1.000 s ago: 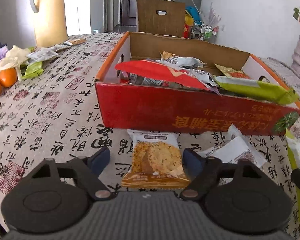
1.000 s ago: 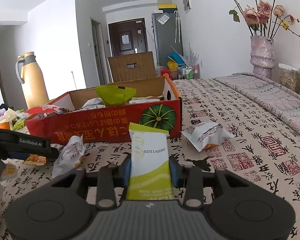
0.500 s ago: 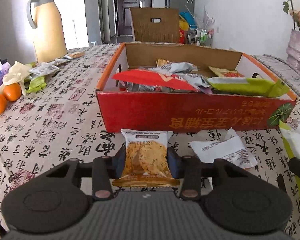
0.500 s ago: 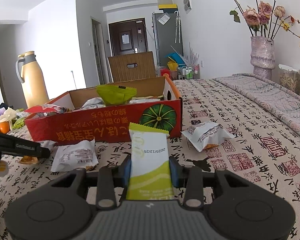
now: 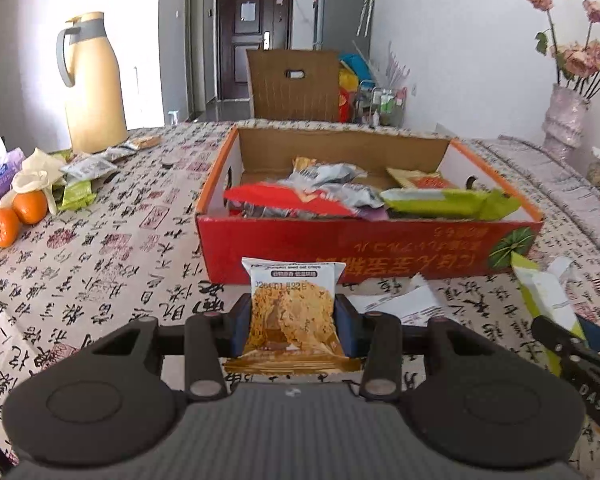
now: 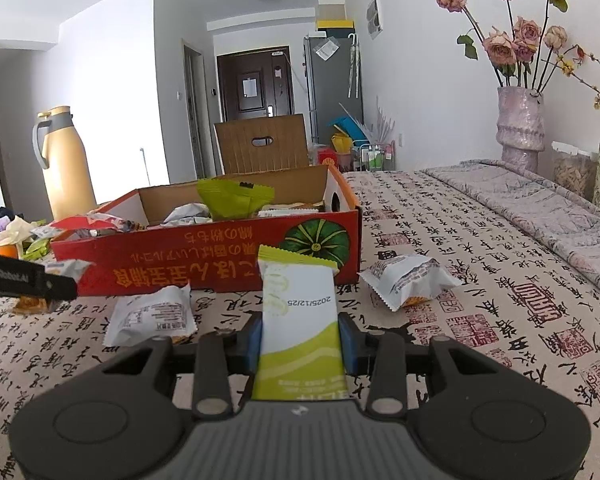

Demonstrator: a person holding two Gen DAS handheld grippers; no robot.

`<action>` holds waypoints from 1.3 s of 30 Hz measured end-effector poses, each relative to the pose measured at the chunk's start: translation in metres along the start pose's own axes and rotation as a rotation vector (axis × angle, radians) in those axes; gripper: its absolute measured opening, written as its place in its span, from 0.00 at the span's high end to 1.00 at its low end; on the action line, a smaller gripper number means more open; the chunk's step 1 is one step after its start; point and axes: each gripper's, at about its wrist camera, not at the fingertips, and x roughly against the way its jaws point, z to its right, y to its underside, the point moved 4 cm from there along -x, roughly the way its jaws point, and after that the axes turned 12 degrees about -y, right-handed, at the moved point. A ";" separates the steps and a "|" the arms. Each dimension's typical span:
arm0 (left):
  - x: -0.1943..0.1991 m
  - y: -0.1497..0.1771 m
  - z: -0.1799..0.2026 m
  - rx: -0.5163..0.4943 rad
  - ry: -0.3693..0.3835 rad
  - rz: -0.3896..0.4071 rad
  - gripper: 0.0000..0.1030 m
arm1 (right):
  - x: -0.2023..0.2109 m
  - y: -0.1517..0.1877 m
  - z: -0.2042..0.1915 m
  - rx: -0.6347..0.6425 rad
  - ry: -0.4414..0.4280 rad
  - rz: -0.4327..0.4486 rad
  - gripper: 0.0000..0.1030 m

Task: Organize snacks
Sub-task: 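Carry the bar and cracker packet over the box and open both grippers inside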

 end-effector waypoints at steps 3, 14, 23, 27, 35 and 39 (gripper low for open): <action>0.009 -0.003 0.001 0.003 0.016 0.023 0.58 | 0.004 0.000 -0.001 -0.003 0.000 0.004 0.64; 0.034 -0.027 0.008 0.016 0.052 0.113 0.58 | 0.023 -0.020 0.009 -0.004 0.039 0.083 0.64; 0.044 -0.052 0.017 0.014 0.066 0.179 0.58 | 0.024 -0.055 0.021 -0.003 0.067 0.173 0.64; 0.046 -0.065 0.020 0.017 0.062 0.208 0.58 | 0.018 -0.071 0.021 0.004 0.065 0.209 0.64; 0.041 -0.088 0.028 0.016 0.044 0.250 0.58 | -0.005 -0.106 0.018 0.037 0.047 0.251 0.64; 0.033 -0.098 0.032 0.021 0.037 0.255 0.58 | -0.019 -0.121 0.015 0.054 0.033 0.261 0.64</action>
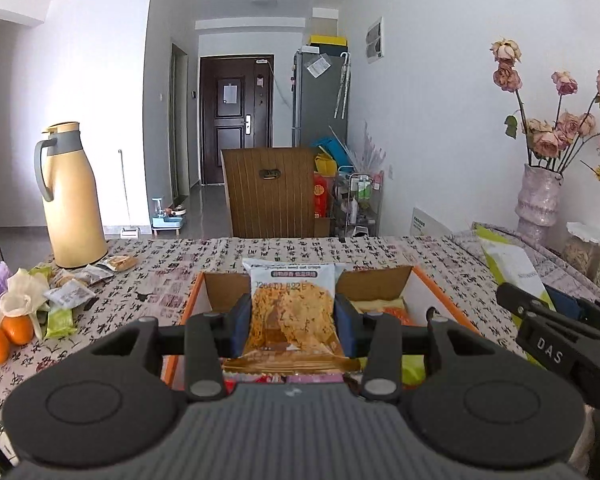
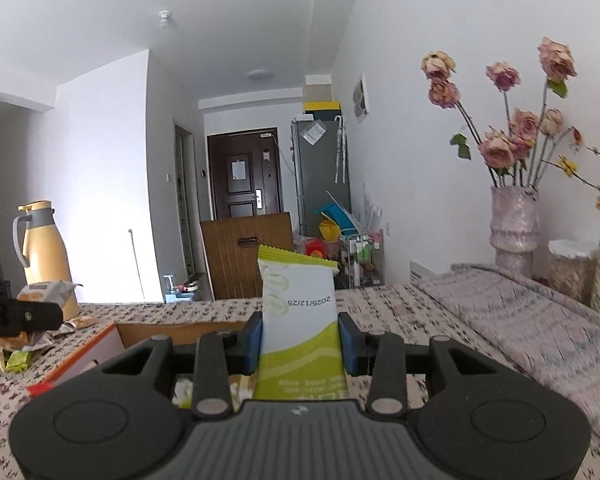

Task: Organize snacks
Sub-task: 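Carry the bar and cracker packet over the box and open both grippers inside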

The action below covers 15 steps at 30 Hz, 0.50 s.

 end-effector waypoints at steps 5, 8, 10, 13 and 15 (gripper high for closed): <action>-0.019 -0.008 0.003 0.010 -0.015 -0.005 0.58 | -0.023 -0.011 -0.002 0.015 -0.017 0.001 0.64; -0.032 -0.010 0.004 0.019 -0.028 -0.011 0.58 | -0.039 -0.014 -0.003 0.018 -0.030 -0.007 0.64; -0.042 -0.010 0.003 0.027 -0.039 -0.017 0.58 | -0.048 -0.014 -0.005 0.021 -0.038 -0.012 0.64; -0.058 -0.008 0.001 0.044 -0.052 -0.038 0.58 | -0.064 -0.015 -0.004 0.024 -0.055 -0.025 0.64; -0.068 -0.004 -0.002 0.054 -0.061 -0.048 0.58 | -0.074 -0.014 -0.003 0.031 -0.073 -0.040 0.64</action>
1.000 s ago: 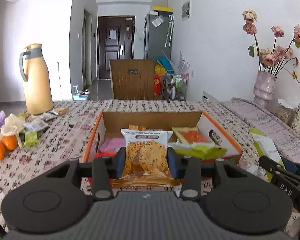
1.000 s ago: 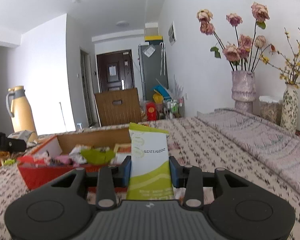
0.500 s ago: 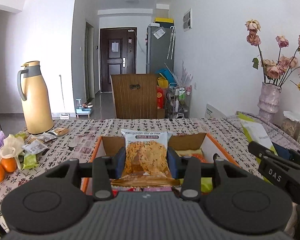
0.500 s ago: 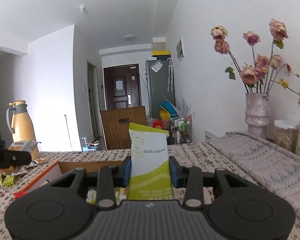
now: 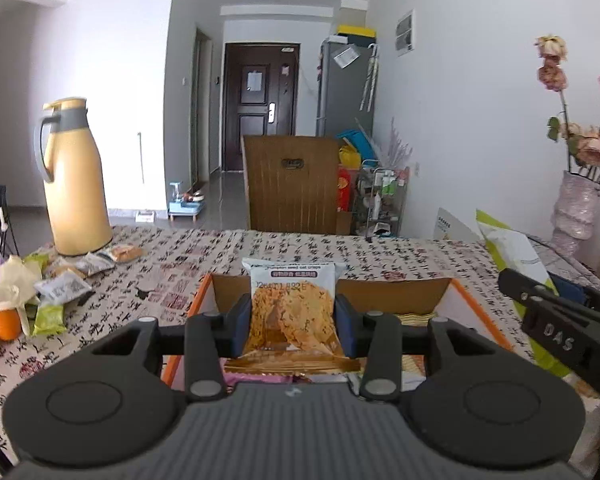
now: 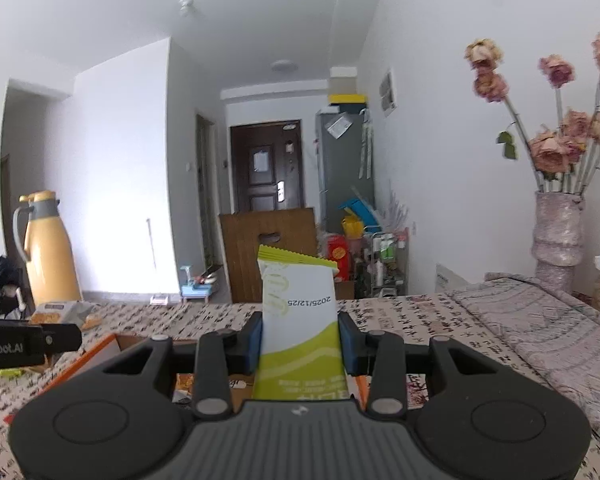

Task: Organize snacks
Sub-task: 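Carry the bar and cracker packet over the box and open both grippers inside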

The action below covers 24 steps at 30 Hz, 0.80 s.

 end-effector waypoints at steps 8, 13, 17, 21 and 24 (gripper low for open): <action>-0.028 0.019 0.003 -0.027 -0.010 -0.038 0.58 | -0.020 0.019 0.006 -0.019 -0.025 -0.091 0.64; -0.032 0.024 0.002 -0.027 -0.014 -0.048 0.58 | -0.026 0.027 0.006 -0.017 -0.027 -0.139 0.64; -0.032 0.027 0.003 -0.022 -0.008 -0.051 0.49 | -0.028 0.031 0.007 -0.021 -0.034 -0.159 0.62; -0.028 0.026 0.000 0.001 -0.035 -0.032 0.08 | -0.028 0.033 0.012 -0.042 -0.027 -0.159 0.47; -0.024 0.024 -0.004 0.022 -0.040 -0.018 0.00 | -0.024 0.032 0.016 -0.064 -0.018 -0.133 0.00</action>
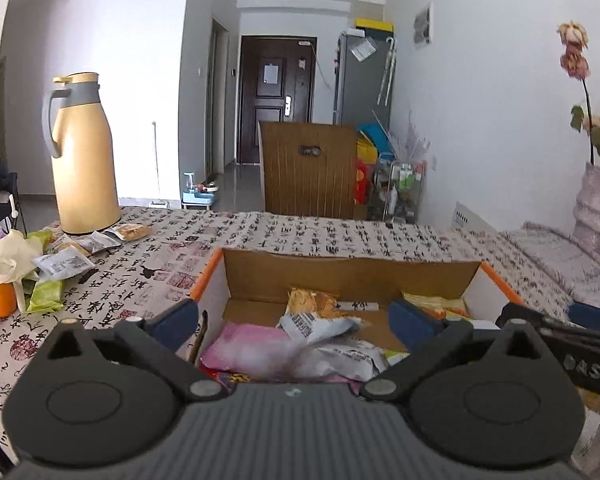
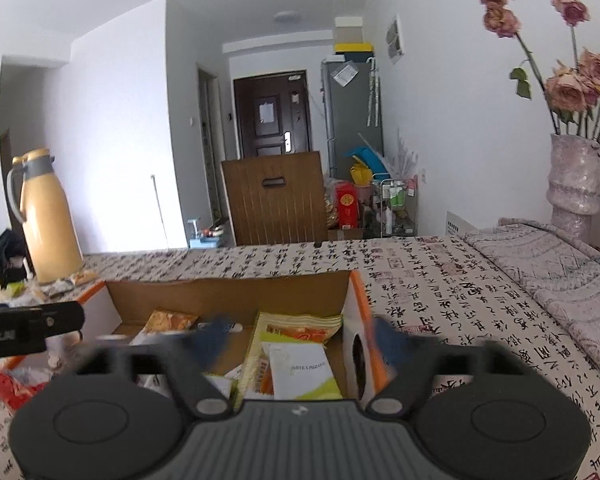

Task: Organize snacks
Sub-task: 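Carry the bar and cracker packet over the box and open both grippers inside, then move both tools back over the remaining white packets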

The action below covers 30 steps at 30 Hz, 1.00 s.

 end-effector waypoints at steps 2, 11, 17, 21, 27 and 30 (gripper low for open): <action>0.000 0.000 -0.001 0.008 0.002 -0.011 0.00 | 0.005 -0.001 0.001 -0.010 0.007 0.019 0.00; 0.004 -0.001 0.000 0.008 0.014 -0.003 0.00 | 0.011 -0.001 0.000 -0.022 0.014 0.028 0.00; 0.010 -0.003 0.001 0.010 0.018 -0.004 0.00 | 0.014 -0.004 0.000 -0.015 0.022 0.034 0.00; 0.020 -0.011 -0.002 0.020 0.027 0.003 0.00 | 0.022 -0.010 -0.001 -0.010 0.030 0.041 0.00; 0.040 -0.015 -0.002 0.009 0.036 0.019 0.00 | 0.041 -0.015 -0.001 0.011 0.047 0.051 0.00; 0.049 -0.013 -0.004 0.004 0.043 0.016 0.00 | 0.051 -0.014 0.001 0.026 0.056 0.041 0.00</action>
